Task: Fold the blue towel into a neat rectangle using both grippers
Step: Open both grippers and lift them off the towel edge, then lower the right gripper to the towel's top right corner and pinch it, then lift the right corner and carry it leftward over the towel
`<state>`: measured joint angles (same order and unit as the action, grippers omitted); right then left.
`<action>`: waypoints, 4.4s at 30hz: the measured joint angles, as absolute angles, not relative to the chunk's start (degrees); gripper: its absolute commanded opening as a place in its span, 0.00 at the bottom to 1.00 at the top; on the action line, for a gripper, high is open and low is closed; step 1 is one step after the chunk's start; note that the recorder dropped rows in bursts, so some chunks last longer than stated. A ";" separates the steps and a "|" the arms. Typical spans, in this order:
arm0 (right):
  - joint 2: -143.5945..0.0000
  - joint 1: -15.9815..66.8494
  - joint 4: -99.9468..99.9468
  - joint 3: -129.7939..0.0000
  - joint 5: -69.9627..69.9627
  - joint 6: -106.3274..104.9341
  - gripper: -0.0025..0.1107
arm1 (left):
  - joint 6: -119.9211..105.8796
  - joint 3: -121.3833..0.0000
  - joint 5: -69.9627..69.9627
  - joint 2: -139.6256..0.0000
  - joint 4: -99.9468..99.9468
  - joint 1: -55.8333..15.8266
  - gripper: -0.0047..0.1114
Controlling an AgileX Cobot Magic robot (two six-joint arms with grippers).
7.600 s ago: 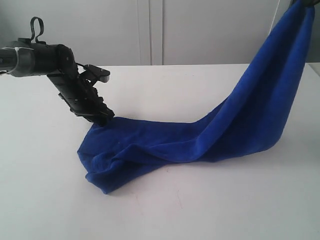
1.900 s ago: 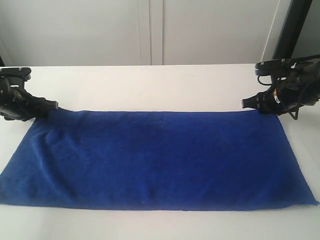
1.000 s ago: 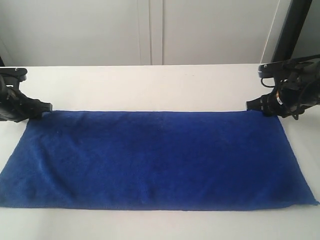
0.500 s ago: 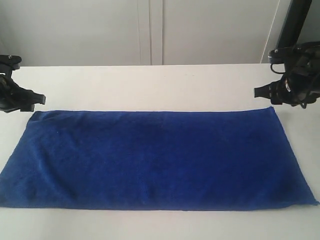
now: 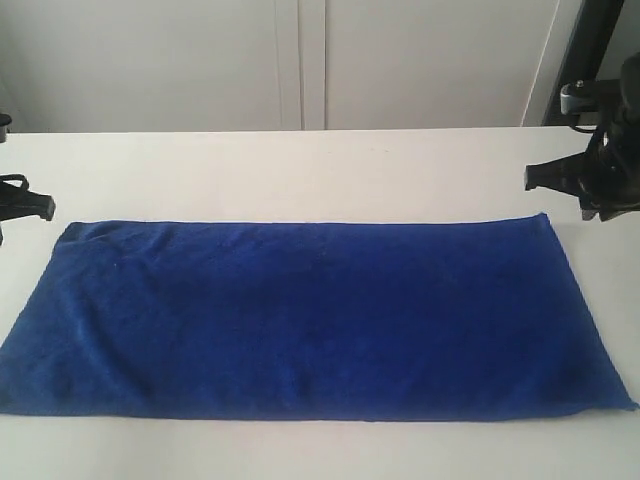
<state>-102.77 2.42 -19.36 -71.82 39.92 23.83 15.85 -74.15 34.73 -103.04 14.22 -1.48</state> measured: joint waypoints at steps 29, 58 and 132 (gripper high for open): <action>-103.35 2.42 -12.80 -61.65 32.48 13.77 0.34 | 2.70 -55.73 49.74 -68.49 -4.66 -1.48 0.04; -110.64 0.50 -11.31 -61.60 29.16 14.10 0.40 | 2.70 -55.73 49.74 -68.49 -4.66 -1.48 0.04; -102.07 8.65 -3.98 -75.38 43.12 13.01 0.02 | 2.70 -55.73 49.83 -68.49 -4.66 -1.48 0.04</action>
<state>-102.07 8.65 -3.98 -75.38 43.12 13.01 2.70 -55.73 49.83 -68.49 -4.66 -1.48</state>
